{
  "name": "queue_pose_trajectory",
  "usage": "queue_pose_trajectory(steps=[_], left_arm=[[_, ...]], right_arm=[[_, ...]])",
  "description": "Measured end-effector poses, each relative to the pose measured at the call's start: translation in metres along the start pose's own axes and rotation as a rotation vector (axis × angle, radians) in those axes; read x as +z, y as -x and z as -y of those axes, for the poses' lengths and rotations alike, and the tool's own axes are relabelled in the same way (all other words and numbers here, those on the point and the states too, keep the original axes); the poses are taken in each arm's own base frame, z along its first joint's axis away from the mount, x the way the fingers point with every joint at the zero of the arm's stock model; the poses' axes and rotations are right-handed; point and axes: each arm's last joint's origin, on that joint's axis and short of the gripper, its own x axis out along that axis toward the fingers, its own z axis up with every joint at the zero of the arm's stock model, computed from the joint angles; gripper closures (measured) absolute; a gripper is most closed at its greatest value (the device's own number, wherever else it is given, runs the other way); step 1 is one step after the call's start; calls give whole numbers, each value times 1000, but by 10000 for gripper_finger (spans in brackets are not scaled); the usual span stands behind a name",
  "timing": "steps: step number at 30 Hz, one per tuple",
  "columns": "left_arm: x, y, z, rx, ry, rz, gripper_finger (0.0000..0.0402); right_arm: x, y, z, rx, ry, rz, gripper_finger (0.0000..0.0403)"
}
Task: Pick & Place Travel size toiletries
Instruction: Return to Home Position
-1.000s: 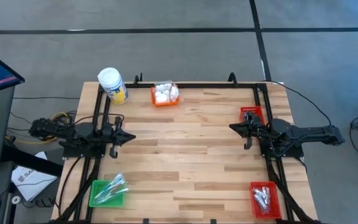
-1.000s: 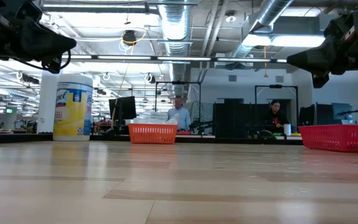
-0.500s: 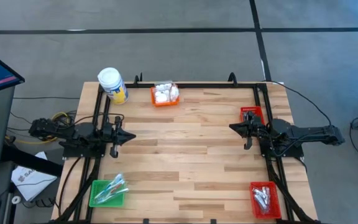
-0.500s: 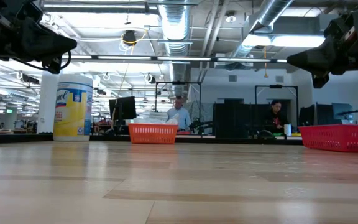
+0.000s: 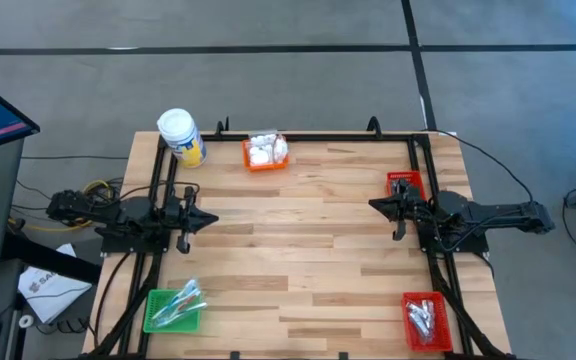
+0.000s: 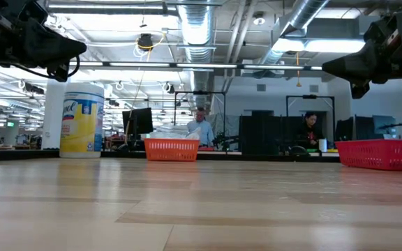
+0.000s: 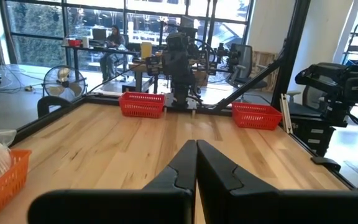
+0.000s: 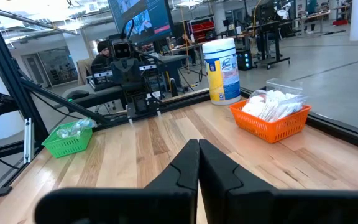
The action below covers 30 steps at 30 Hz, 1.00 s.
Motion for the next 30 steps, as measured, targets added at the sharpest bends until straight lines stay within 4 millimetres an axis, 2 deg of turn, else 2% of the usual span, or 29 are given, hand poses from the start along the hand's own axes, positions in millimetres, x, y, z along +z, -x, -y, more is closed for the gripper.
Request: queue_pose_trajectory(steps=[30], left_arm=[[1, 0, 0, -1, 4, 14, 400]], right_arm=[[0, 0, 0, 0, 0, 0, 403]])
